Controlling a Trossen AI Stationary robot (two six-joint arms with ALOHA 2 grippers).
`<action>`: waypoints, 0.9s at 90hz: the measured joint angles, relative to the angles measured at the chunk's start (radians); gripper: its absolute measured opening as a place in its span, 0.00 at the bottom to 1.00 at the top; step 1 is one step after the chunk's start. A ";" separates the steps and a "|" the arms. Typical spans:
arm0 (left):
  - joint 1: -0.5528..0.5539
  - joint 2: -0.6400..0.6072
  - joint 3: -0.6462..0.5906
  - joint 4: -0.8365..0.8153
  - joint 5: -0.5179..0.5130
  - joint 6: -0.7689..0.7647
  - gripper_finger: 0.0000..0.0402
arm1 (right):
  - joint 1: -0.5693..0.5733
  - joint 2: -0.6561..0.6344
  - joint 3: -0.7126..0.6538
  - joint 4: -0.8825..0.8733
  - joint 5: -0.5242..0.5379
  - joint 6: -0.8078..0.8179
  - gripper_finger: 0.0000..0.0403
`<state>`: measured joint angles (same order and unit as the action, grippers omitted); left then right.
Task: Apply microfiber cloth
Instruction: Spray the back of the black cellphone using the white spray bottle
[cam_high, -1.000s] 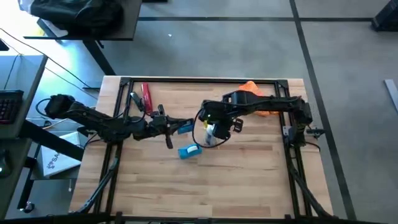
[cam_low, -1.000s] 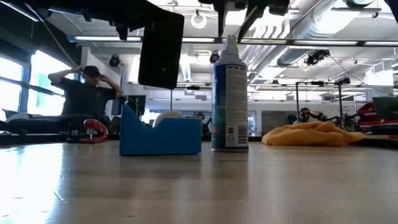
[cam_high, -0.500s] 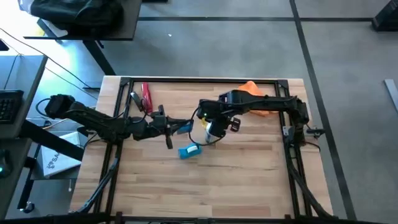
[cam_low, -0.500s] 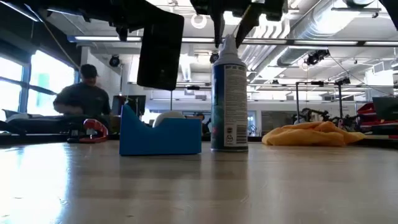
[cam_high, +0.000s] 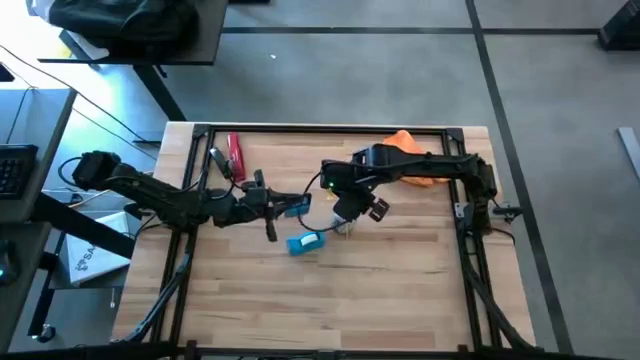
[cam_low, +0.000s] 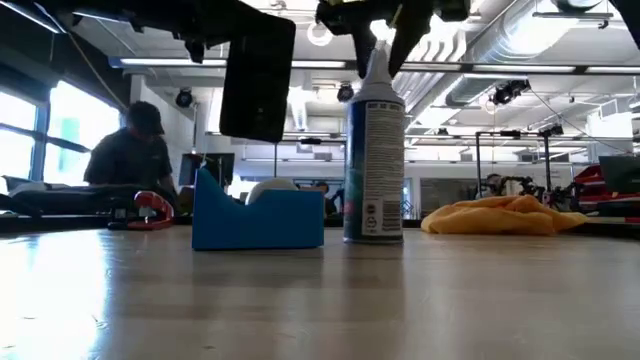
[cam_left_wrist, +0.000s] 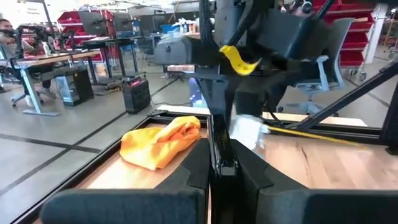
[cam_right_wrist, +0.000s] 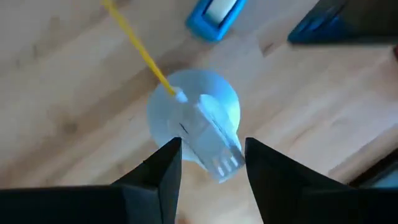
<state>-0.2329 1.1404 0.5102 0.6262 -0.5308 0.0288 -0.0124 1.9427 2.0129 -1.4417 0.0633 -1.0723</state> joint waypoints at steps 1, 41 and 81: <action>0.000 0.000 0.000 0.000 0.000 0.000 0.03 | 0.000 0.000 0.000 -0.002 0.007 -0.010 0.35; 0.000 0.000 0.000 -0.001 -0.001 0.008 0.03 | 0.006 0.000 0.000 0.021 -0.042 0.044 0.35; -0.070 -0.091 0.000 -0.075 -0.146 0.031 0.03 | -0.013 0.000 0.000 0.064 -0.075 0.584 0.35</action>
<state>-0.3025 1.0495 0.5102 0.5509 -0.6772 0.0594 -0.0250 1.9427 2.0129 -1.3778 -0.0114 -0.4886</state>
